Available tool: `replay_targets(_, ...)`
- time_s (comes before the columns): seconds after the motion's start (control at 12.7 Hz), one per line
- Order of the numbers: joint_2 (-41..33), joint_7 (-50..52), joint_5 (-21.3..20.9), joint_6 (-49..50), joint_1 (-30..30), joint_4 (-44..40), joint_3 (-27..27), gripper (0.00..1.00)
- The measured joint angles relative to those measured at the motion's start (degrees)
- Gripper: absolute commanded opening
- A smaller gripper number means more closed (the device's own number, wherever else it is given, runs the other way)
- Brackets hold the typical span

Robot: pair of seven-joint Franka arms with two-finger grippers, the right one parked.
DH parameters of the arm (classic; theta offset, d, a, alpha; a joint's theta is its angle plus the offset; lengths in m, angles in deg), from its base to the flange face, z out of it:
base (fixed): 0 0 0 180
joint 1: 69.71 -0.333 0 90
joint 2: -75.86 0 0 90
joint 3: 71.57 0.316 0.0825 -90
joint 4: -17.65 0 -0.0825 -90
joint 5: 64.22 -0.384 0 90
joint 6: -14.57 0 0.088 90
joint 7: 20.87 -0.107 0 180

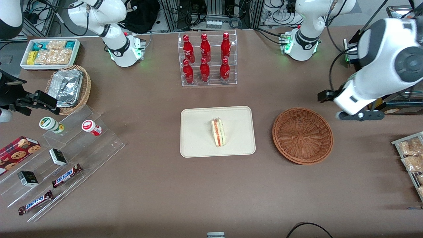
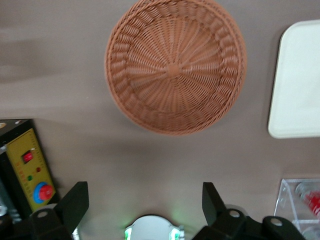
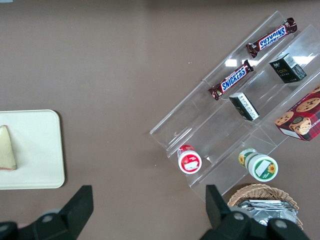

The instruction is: Place sandwich from basket to tray

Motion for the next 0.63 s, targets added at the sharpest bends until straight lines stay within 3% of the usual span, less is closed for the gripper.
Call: replay_targets(0.63,-4.61,-9.72,0.08,5.18,-1.96,-3.12,4.12,1.0)
